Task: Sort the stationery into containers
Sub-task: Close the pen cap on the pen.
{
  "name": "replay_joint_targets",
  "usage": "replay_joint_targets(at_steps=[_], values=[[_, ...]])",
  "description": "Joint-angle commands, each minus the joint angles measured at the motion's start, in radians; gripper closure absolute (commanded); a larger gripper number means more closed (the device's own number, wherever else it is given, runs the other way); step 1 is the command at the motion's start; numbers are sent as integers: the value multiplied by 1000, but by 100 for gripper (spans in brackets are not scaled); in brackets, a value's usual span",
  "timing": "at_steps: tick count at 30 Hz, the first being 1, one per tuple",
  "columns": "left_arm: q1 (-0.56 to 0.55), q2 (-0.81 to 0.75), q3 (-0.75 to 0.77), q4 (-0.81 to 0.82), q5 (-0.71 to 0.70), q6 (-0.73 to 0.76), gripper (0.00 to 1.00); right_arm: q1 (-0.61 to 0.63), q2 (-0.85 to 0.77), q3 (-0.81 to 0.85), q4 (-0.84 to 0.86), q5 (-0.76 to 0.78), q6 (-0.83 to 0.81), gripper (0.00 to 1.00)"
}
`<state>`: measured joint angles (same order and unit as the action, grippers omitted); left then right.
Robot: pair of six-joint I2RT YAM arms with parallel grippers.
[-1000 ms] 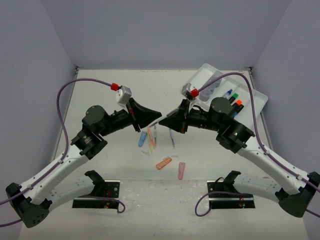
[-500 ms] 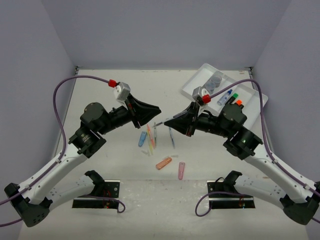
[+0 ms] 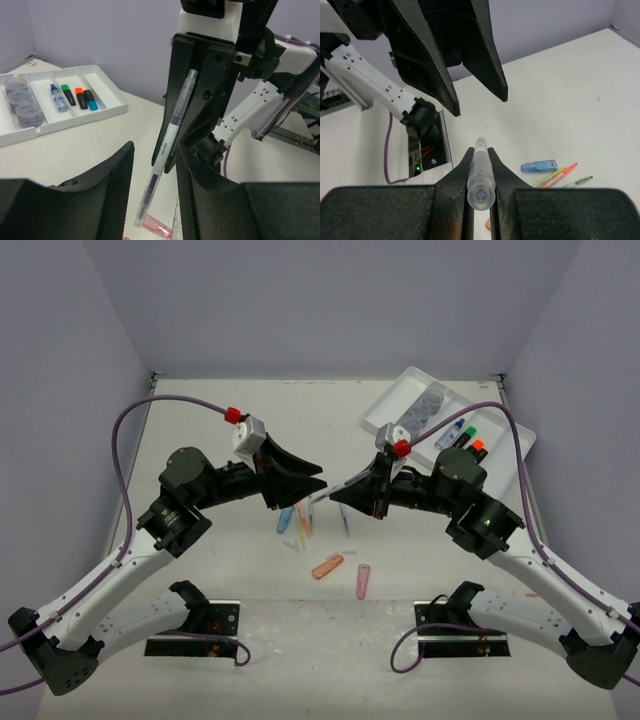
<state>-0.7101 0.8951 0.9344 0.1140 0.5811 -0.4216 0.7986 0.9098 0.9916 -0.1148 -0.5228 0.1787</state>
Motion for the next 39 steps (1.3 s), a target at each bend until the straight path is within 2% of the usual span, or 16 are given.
replay_joint_targets(at_steps=[1, 9, 27, 35, 39], values=[[-8, 9, -13, 130, 152, 28, 59, 4, 11, 25, -38, -120, -83, 100], [-7, 101, 24, 171, 239, -6, 62, 4, 32, 44, -78, -205, -112, 100], [-25, 163, 18, 297, 299, -71, 63, 4, 78, 67, -91, -223, -113, 100], [-33, 176, 19, 278, 263, -59, 74, 5, 86, 80, -88, -224, -105, 100], [-38, 183, 20, 276, 256, -59, 84, 5, 91, 92, -91, -222, -100, 100]])
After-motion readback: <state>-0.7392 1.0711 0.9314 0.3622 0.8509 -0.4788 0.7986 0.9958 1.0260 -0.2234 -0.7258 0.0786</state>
